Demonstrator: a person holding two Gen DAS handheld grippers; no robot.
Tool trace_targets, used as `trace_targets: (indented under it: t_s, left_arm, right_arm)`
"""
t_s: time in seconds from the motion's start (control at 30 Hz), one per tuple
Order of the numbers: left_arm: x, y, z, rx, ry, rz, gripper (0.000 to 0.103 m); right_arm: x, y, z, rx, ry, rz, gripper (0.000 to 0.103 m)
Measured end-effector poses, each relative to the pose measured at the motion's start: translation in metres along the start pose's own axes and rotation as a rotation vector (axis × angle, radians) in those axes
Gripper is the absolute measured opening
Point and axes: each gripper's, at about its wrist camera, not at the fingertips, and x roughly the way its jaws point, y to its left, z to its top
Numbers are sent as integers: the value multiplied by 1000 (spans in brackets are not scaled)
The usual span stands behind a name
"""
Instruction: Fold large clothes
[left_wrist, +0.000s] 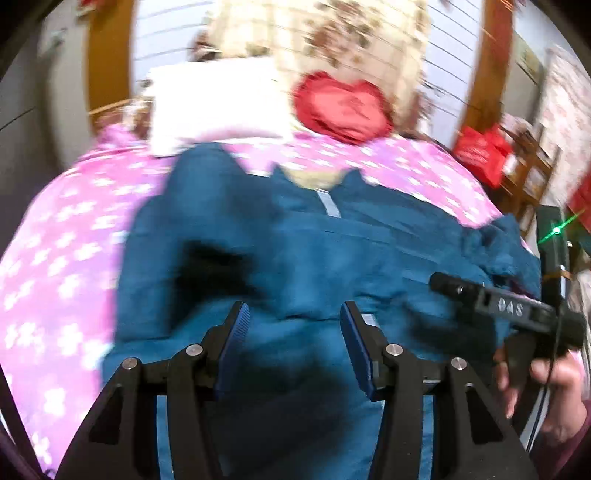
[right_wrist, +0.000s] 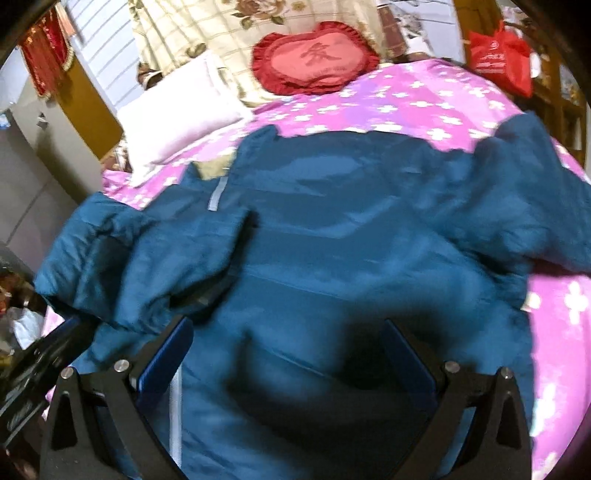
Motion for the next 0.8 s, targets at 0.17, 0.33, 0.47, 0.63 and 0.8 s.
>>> trace_targets:
  t_s: [0.17,0.33,0.47,0.63,0.8]
  left_arm:
    - [13,75,-11,-141,17,213,32]
    - [46,119,-19,-267,76,203,32]
    - [51,132,-20,-301,71,194,32]
    - [49,137,-20,-338,57,157,32]
    - [55,133,-18,-317,55,165,32]
  right_arm:
    - [39,34,16,-11,29,27,103]
    - [84,53,23,-31,81,11,42]
    - [68,52,34,-104,33,-3,16]
    - [22,12,51,-104,-90,-131,12]
    - [25,-31,62,-55,-75,-251,12]
